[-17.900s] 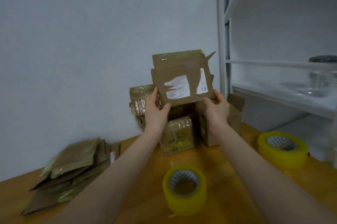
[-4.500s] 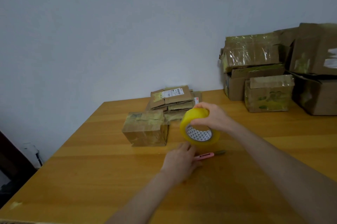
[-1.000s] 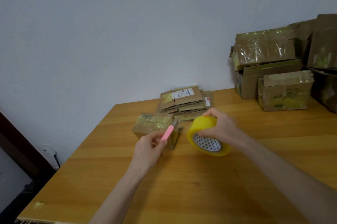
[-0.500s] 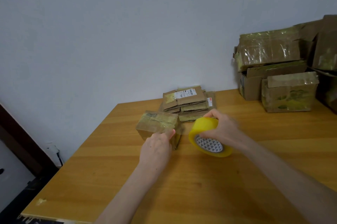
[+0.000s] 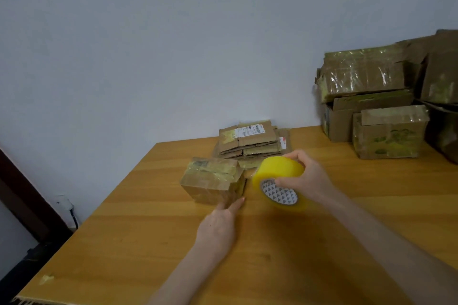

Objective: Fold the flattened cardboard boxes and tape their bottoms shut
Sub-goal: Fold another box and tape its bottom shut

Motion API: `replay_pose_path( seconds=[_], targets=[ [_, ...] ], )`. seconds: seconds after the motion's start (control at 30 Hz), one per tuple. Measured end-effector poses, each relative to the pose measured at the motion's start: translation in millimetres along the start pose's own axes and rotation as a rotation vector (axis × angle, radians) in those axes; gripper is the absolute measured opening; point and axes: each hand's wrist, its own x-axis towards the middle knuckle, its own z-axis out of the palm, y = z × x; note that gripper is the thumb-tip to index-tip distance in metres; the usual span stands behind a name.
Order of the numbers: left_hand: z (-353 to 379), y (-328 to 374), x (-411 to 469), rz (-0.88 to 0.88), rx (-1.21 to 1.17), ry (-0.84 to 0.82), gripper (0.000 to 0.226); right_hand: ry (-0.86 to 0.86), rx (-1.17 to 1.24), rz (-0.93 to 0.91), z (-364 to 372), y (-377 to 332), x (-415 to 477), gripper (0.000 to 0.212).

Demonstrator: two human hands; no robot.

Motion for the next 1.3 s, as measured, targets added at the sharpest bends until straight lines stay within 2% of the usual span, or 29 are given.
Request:
replay_pose_path(
  seconds=[0.13, 0.2, 0.23, 0.33, 0.37, 0.4, 0.47, 0.53, 0.63, 0.73, 0.77, 0.87, 0.9, 1.03, 1.07, 1.2, 1.3],
  targets=[
    [7, 0, 9, 0.005, 0.099, -0.049, 0.062, 0.052, 0.126, 0.051, -1, 4, -4, 0.048],
    [1, 4, 11, 0.024, 0.163, -0.035, 0.045, 0.057, 0.142, 0.055, -4, 5, -5, 0.048],
    [-4, 7, 10, 0.038, 0.192, 0.026, 0.032, 0.059, 0.141, 0.053, -4, 4, -5, 0.047],
    [-20, 9, 17, 0.168, 0.161, 0.486, 0.011, 0.061, 0.133, 0.052, -5, 4, -6, 0.046],
    [-22, 6, 23, 0.213, 0.138, 0.601, 0.013, 0.06, 0.133, 0.056, -5, 4, -5, 0.046],
    [-24, 4, 30, 0.218, 0.114, 0.632, 0.023, 0.058, 0.134, 0.061, -5, 4, -4, 0.047],
    [-30, 2, 43, 0.188, 0.101, 0.522, 0.042, 0.053, 0.123, 0.065, -6, 3, -3, 0.048],
    [-30, -5, 53, 0.173, 0.121, 0.429, 0.045, 0.035, 0.101, 0.059, -8, 5, -4, 0.047],
    [-32, -19, 62, 0.154, 0.065, 0.418, 0.045, 0.043, 0.117, 0.052, -16, 9, -9, 0.043],
    [-35, -22, 62, 0.127, 0.019, 0.333, 0.049, 0.065, 0.166, 0.05, -27, 12, -13, 0.044],
    [-37, -17, 60, 0.143, -0.019, 0.369, 0.051, 0.073, 0.181, 0.045, -30, 12, -15, 0.045],
    [-48, 11, 54, 0.205, -0.241, 0.576, 0.047, 0.116, 0.235, 0.008, -34, 10, -20, 0.047],
    [-53, 23, 53, 0.18, -0.351, 0.545, 0.046, 0.13, 0.251, -0.008, -35, 8, -22, 0.046],
    [-65, 63, 54, -0.006, -0.964, -0.003, 0.04, 0.172, 0.266, -0.08, -40, 6, -33, 0.045],
    [-66, 69, 55, -0.015, -1.047, -0.039, 0.037, 0.18, 0.262, -0.095, -41, 6, -35, 0.046],
    [-66, 88, 61, -0.031, -1.173, 0.04, 0.018, 0.213, 0.227, -0.128, -51, 9, -45, 0.047],
    [-68, 104, 68, -0.076, -1.2, 0.011, 0.016, 0.248, 0.197, -0.129, -61, 14, -51, 0.047]
  ],
)
